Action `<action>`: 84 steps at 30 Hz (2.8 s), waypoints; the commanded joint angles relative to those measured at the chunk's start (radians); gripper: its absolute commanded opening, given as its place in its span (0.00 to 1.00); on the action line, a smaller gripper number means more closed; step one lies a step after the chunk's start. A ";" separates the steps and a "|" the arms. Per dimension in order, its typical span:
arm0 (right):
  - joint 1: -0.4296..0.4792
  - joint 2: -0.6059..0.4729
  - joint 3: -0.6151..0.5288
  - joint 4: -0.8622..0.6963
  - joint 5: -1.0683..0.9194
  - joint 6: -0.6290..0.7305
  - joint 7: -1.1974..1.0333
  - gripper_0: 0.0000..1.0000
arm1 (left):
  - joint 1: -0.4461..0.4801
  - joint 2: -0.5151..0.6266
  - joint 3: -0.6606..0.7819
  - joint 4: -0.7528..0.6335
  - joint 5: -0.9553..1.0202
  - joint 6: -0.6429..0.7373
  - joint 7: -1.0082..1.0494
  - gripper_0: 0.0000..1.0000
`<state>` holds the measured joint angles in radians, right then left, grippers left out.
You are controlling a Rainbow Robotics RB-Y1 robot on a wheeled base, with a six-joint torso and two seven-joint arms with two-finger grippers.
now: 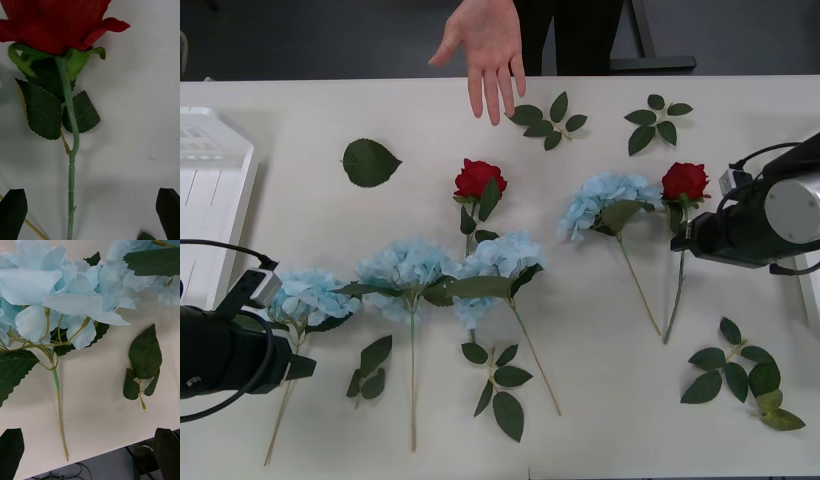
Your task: Place the red flowers into the right box and the blue flowers into the left box. If a person shows an open palm, hand one flower to the person first, then continue sorting.
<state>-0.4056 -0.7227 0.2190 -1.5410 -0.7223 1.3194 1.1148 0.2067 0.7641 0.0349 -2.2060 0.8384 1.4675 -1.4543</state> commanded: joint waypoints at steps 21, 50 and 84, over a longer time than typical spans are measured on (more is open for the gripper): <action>-0.188 0.190 -0.012 0.271 0.161 -0.121 -0.035 0.66 | -0.026 0.035 -0.006 -0.006 -0.008 -0.010 -0.066 1.00; -0.274 -0.037 -0.515 0.236 -0.333 0.032 0.523 0.00 | -0.026 0.035 -0.006 -0.006 -0.008 -0.010 -0.066 1.00; -0.654 0.144 -0.115 0.234 -1.112 -0.921 1.504 0.00 | -0.026 0.035 -0.006 -0.006 -0.008 -0.010 -0.066 1.00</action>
<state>-1.0113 -0.5929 0.1073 -1.2679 -1.8227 0.4030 2.5910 0.2048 0.7647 0.0348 -2.2041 0.8377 1.4668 -1.4546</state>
